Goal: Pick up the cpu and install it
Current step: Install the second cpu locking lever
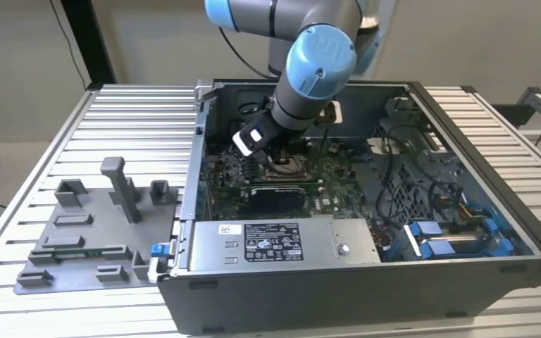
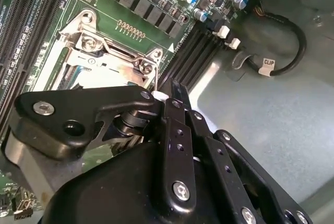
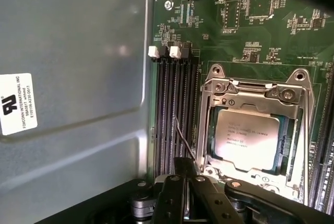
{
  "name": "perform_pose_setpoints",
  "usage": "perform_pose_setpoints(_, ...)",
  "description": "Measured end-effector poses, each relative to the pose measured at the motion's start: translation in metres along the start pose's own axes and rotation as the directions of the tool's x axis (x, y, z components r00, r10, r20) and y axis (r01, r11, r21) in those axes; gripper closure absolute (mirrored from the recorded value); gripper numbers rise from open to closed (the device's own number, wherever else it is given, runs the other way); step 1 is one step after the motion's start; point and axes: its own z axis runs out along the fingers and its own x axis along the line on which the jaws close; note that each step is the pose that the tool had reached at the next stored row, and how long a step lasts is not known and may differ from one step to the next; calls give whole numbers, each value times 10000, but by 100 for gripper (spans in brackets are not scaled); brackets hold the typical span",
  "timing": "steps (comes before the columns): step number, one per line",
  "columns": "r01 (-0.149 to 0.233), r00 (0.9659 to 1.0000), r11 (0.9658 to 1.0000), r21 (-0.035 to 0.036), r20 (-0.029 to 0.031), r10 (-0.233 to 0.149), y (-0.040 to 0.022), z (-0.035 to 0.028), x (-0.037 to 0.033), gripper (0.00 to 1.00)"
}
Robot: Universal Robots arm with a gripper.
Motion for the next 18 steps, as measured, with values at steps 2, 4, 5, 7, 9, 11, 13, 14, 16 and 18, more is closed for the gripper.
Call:
perform_pose_setpoints(2, -1, 10000, 10000, 0, 1, 1, 11, 5, -4, 100)
perform_pose_setpoints(4, -2, 10000, 10000, 1, 2, 2, 26, 6, -6, 100)
perform_pose_setpoints(5, -1, 10000, 10000, 1, 1, 1, 30, 6, -7, 100)
perform_pose_setpoints(7, -2, 10000, 10000, -1, 0, 2, 30, 7, -7, 100)
perform_pose_setpoints(9, -1, 10000, 10000, 0, -1, 1, 33, 9, -8, 100)
perform_pose_setpoints(11, 0, 10000, 10000, 0, -1, 0, 38, 12, -11, 100)
perform_pose_setpoints(13, 0, 10000, 10000, -1, -3, 0, 42, 12, -17, 100)
perform_pose_setpoints(14, -1, 10000, 10000, -1, -2, 1, 45, 11, -21, 100)
perform_pose_setpoints(16, -1, 10000, 10000, -1, 0, 1, 58, 11, -28, 100)
perform_pose_setpoints(18, -2, 10000, 10000, 1, 2, 2, 75, 10, -34, 100)
